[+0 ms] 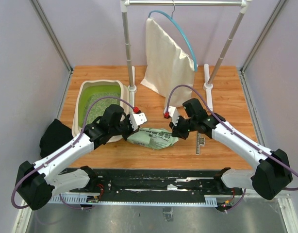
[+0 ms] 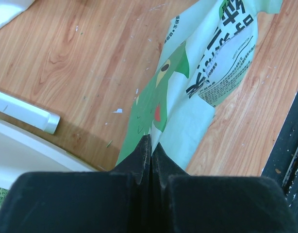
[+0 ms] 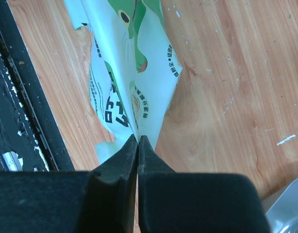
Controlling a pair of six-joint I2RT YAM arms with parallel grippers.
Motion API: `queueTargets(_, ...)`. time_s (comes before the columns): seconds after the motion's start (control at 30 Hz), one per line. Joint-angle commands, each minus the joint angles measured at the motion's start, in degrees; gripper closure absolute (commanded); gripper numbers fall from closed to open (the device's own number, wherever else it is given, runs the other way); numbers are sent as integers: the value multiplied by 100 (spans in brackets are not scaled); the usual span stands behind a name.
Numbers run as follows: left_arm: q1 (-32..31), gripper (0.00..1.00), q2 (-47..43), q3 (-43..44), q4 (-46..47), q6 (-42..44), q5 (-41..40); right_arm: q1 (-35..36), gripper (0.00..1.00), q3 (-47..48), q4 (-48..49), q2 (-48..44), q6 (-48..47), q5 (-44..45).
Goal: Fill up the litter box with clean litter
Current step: Close the cat litter bag at the center of the board.
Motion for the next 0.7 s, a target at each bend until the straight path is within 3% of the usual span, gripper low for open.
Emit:
queueTargets(0.0, 89, 100, -135, 174, 0, 69, -316, -178, 99, -142, -1014, -94, -254, 825)
queueTargets(0.23, 89, 99, -128, 139, 59, 70, -272, -179, 99, -193, -1057, -66, -323, 792)
queueTargets(0.53, 89, 100, -132, 147, 103, 35, -502, -178, 97, -163, -1570, -163, -452, 1617)
queueTargets(0.67, 89, 99, -131, 147, 120, 11, -492, -179, 97, -177, -1590, -200, -486, 1583)
